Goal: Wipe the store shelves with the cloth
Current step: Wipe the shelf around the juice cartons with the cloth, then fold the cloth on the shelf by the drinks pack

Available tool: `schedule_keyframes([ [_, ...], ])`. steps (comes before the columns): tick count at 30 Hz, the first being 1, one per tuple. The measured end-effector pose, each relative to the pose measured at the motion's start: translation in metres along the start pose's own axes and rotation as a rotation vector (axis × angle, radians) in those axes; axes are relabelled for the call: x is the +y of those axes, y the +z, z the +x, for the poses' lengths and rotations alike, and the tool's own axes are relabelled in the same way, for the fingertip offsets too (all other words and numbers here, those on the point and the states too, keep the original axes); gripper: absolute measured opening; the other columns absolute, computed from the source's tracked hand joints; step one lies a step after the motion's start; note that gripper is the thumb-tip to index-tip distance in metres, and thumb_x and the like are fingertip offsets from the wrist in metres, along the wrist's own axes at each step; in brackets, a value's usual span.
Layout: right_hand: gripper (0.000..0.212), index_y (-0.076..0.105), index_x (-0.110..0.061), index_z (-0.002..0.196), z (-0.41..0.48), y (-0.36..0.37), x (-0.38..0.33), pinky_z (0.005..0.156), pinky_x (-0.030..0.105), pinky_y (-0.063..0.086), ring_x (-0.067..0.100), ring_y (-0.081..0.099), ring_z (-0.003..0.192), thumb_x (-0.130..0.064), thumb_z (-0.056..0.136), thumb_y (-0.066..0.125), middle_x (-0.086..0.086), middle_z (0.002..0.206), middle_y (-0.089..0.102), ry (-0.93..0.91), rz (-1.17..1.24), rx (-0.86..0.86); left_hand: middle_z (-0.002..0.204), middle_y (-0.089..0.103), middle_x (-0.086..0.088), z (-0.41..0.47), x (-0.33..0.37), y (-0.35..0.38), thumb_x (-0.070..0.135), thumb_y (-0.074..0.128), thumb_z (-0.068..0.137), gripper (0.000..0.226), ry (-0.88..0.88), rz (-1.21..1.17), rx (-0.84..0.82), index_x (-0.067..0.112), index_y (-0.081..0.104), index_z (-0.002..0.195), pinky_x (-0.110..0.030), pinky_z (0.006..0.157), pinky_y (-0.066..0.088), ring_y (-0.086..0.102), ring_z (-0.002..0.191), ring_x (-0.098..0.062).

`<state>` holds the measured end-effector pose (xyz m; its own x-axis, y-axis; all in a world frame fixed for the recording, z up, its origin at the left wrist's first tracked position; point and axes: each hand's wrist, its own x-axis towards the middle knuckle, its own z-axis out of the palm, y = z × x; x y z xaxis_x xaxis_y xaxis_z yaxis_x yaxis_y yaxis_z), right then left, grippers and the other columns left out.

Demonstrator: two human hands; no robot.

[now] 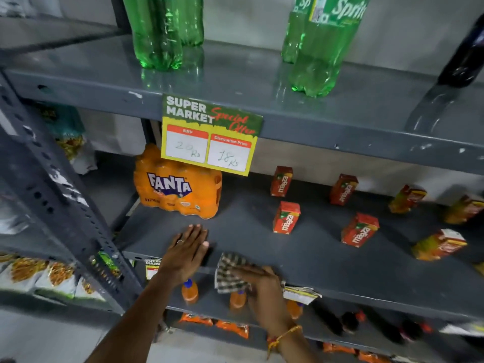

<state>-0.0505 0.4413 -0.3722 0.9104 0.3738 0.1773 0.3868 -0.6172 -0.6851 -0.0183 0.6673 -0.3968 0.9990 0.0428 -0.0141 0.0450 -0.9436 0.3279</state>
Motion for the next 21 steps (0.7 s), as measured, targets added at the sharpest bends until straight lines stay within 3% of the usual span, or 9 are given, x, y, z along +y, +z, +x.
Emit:
schedule_keyframes([
  [3,0.066,0.059,-0.028,0.122,0.035,-0.012,-0.003,0.112,0.025,0.031,0.014,0.043,0.127,0.014,0.072,0.050,-0.006,0.131,0.058,0.015,-0.072,0.052,0.155,0.005,0.000,-0.001,0.002,-0.004,0.073,-0.030,0.061,0.106,0.019,0.000,-0.025,0.021,0.010,0.145,-0.033,0.113,-0.002,-0.004,0.141,-0.013],
  [5,0.047,0.046,-0.026,0.133,0.056,-0.006,0.000,0.115,0.038,0.029,0.027,0.036,0.134,-0.019,0.087,0.045,0.004,0.143,0.048,0.054,-0.189,0.025,0.156,0.003,0.001,-0.002,0.003,-0.005,0.071,-0.039,0.054,0.113,0.022,0.007,-0.026,0.022,0.007,0.145,-0.033,0.113,-0.003,-0.006,0.141,-0.012],
  [6,0.051,0.040,-0.028,0.137,0.063,0.001,0.004,0.114,0.047,0.029,0.032,0.033,0.136,-0.037,0.087,0.035,0.007,0.147,0.042,0.082,-0.263,-0.015,0.156,0.002,0.003,-0.003,0.003,-0.005,0.070,-0.040,0.052,0.114,0.021,0.007,-0.027,0.022,0.005,0.145,-0.033,0.113,-0.004,-0.008,0.140,-0.011],
  [8,0.059,0.037,-0.031,0.137,0.069,0.019,0.004,0.111,0.054,0.026,0.037,0.032,0.137,-0.047,0.082,0.024,0.011,0.148,0.040,0.138,-0.353,-0.085,0.155,0.001,0.004,-0.006,0.002,-0.004,0.071,-0.039,0.053,0.111,0.015,-0.019,-0.018,0.023,0.002,0.145,-0.032,0.112,-0.004,-0.010,0.138,-0.007],
  [11,0.051,0.051,-0.031,0.127,0.071,0.044,-0.015,0.101,0.052,0.041,0.034,0.051,0.125,-0.030,0.076,0.048,0.007,0.136,0.056,0.022,-0.420,-0.057,0.155,0.008,0.000,-0.014,-0.005,-0.004,0.074,-0.026,0.065,0.101,-0.048,-0.144,0.037,0.020,0.005,0.145,-0.032,0.113,0.003,0.001,0.140,-0.011],
  [13,0.052,0.055,-0.033,0.123,0.067,0.060,-0.035,0.099,0.050,0.044,0.031,0.054,0.123,-0.026,0.072,0.057,0.004,0.133,0.059,-0.050,-0.437,-0.072,0.155,0.009,-0.003,-0.016,-0.013,-0.013,0.064,-0.004,0.084,0.078,-0.120,-0.263,0.083,0.017,0.008,0.145,-0.032,0.112,0.006,0.006,0.141,-0.015],
  [16,0.051,0.055,-0.028,0.124,0.075,0.078,-0.064,0.113,0.048,0.032,0.028,0.042,0.132,-0.011,0.076,0.060,0.002,0.139,0.053,-0.176,-0.219,-0.257,0.155,0.006,-0.003,-0.023,-0.033,-0.029,0.038,0.019,0.099,0.050,-0.230,-0.411,0.113,0.020,0.012,0.145,-0.034,0.113,0.011,0.011,0.141,-0.019],
  [19,0.052,0.067,-0.023,0.112,0.100,0.084,-0.084,0.101,0.041,0.046,0.026,0.055,0.119,0.004,0.069,0.055,0.004,0.124,0.066,-0.240,-0.072,-0.280,0.155,0.009,0.002,-0.033,-0.048,-0.043,0.046,0.019,0.094,0.051,-0.286,-0.555,0.156,0.032,0.015,0.143,-0.041,0.110,0.022,0.021,0.138,-0.025],
  [21,0.062,0.061,-0.024,0.119,0.120,0.085,-0.089,0.104,0.036,0.042,0.026,0.050,0.125,0.010,0.068,0.050,0.005,0.130,0.061,-0.219,-0.082,-0.249,0.153,0.020,-0.001,-0.035,-0.054,-0.047,0.047,0.017,0.094,0.052,-0.324,-0.580,0.128,0.032,0.013,0.144,-0.043,0.108,0.025,0.028,0.135,-0.027],
])
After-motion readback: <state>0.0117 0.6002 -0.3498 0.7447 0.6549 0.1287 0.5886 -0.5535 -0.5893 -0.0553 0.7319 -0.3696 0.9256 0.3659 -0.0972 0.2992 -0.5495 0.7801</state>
